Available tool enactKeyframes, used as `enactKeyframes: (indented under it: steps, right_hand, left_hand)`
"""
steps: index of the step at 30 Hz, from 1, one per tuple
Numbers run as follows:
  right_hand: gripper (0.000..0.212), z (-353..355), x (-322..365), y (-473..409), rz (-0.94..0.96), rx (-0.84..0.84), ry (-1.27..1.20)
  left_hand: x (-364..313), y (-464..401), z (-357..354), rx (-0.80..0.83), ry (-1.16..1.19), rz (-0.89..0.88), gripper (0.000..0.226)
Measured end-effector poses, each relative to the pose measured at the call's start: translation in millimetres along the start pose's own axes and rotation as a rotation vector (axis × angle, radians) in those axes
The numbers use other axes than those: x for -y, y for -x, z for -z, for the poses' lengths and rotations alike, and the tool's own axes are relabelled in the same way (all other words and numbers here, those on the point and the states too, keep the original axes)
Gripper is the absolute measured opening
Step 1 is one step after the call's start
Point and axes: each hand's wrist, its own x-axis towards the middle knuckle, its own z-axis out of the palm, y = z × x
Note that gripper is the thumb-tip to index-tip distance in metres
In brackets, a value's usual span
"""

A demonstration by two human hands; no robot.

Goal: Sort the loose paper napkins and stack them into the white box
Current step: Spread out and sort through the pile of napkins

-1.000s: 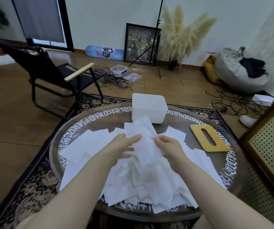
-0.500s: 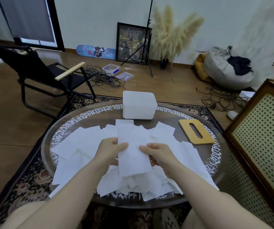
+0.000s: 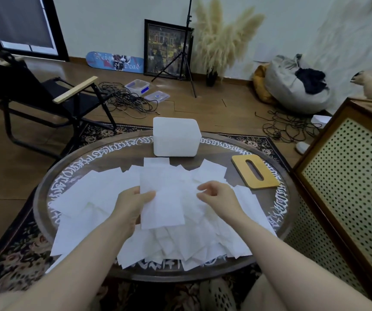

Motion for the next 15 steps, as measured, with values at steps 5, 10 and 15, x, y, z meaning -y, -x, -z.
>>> enactKeyframes:
  steps: [5,10,15]
  right_hand:
    - [0.048,3.5,-21.1,-39.7,0.051,0.008,0.552]
    - [0.058,-9.0,-29.5,-65.3,-0.011,0.049,0.692]
    - [0.053,-14.7,-32.1,-79.2,0.013,0.040,0.781]
  left_hand:
    - [-5.1,-11.9,1.8,0.004,0.011,0.024,0.009]
    - [-7.5,-26.8,2.1,-0.001,0.031,0.056,0.015]
    - [-12.4,-38.6,0.2,0.005,0.071,0.076,0.016]
